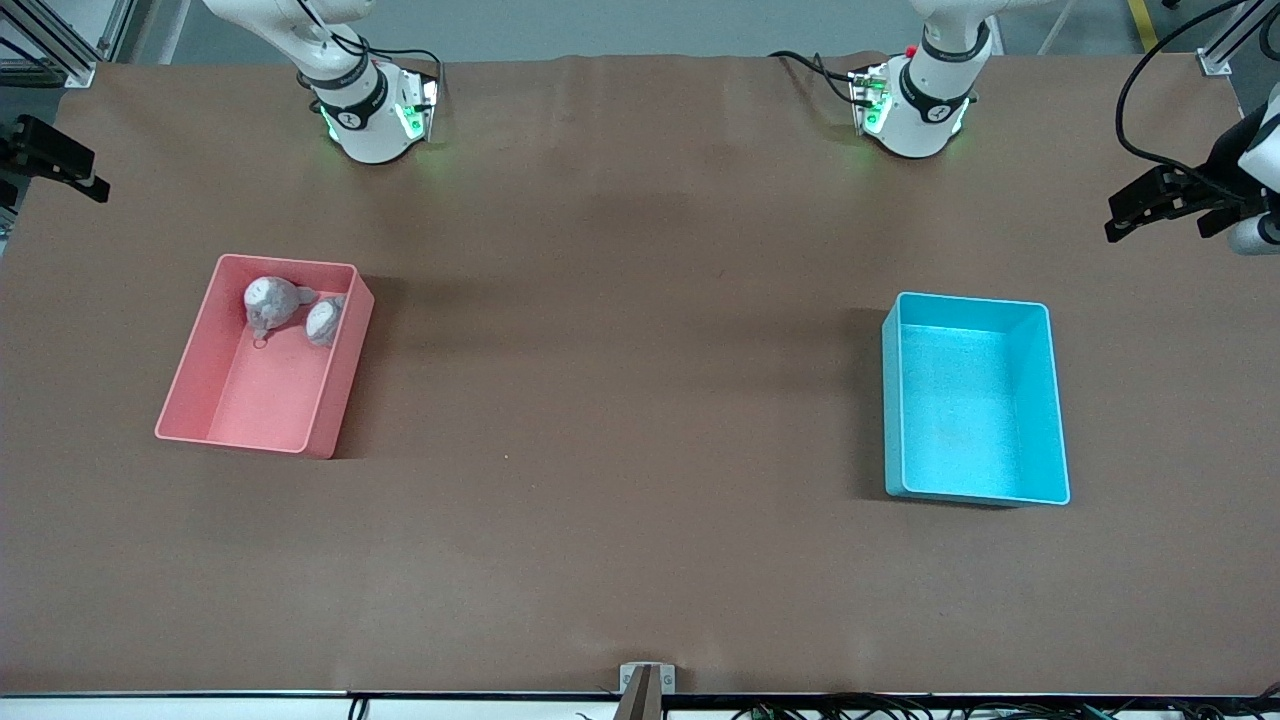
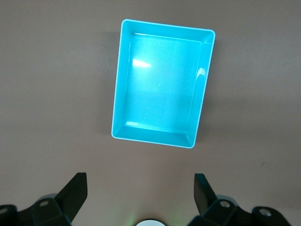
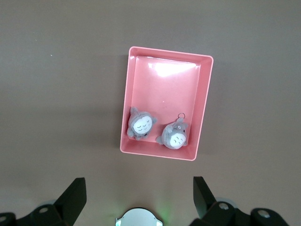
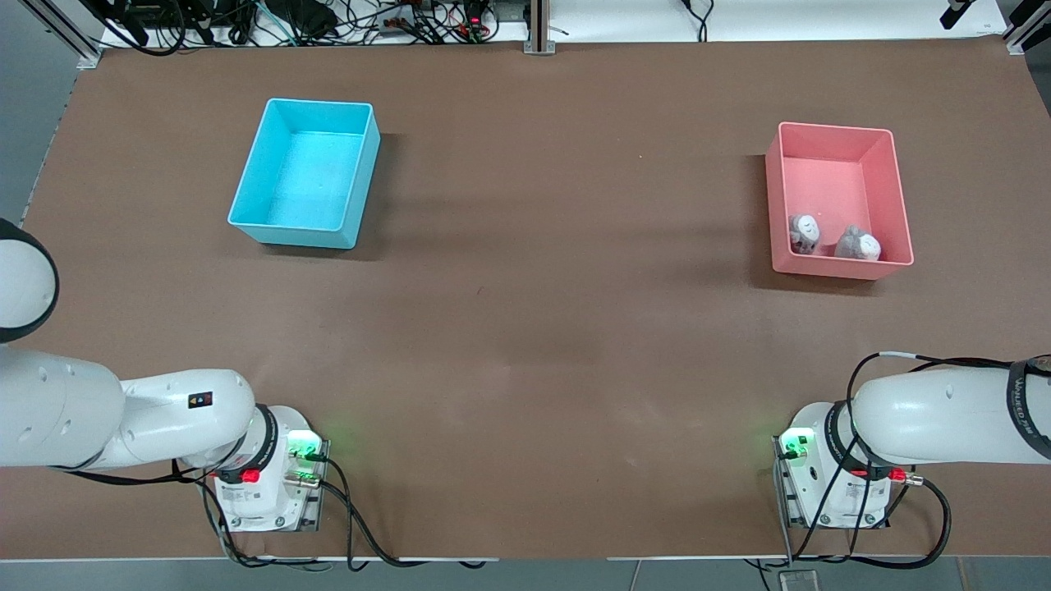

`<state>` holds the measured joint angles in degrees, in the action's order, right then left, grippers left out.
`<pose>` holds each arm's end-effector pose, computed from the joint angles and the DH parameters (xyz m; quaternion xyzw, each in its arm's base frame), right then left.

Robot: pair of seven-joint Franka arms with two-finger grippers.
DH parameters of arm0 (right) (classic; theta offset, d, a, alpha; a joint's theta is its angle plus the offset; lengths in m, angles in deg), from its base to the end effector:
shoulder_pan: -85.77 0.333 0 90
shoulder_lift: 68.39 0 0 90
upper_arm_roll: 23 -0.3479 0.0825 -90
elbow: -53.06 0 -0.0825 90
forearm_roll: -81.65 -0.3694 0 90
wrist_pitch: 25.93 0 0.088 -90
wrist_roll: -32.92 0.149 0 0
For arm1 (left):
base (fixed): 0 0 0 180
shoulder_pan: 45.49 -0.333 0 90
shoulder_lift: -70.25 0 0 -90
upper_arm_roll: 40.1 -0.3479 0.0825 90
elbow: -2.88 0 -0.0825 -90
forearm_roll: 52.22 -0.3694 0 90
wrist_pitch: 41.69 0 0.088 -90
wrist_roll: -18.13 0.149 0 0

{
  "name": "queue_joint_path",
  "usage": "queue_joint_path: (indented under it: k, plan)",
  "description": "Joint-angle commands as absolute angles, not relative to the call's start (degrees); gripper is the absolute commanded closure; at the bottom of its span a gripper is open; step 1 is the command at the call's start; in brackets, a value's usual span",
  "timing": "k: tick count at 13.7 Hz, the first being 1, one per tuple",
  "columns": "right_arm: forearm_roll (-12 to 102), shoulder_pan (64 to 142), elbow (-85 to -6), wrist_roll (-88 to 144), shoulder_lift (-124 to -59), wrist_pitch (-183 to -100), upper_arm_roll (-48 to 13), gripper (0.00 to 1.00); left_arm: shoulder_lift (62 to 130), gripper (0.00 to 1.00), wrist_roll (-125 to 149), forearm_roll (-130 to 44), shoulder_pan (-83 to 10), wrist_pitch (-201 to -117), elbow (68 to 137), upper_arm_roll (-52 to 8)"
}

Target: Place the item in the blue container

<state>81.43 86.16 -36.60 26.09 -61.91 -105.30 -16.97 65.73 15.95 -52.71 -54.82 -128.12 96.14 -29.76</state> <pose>0.4752 -0.0499 0.6589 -0.9993 -0.0112 0.0325 0.0114 0.5045 -0.0114 0.6238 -0.9997 -0.0108 0.0205 0.0119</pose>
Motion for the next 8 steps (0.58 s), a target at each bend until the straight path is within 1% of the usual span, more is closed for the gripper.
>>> queue_joint_path:
  k: [1, 8]
  plan:
    - [81.0, 85.4, -37.6, 25.9, -60.7, -105.2, -17.5, 0.00, 65.7, 0.00, 16.6, -51.9, -55.1, -128.8, 96.2, -29.6]
    - [81.0, 85.3, -37.6, 26.1, -60.7, -105.0, -17.4, 0.00, 65.3, 0.00, 16.5, -51.9, -55.0, -128.7, 97.4, -29.0]
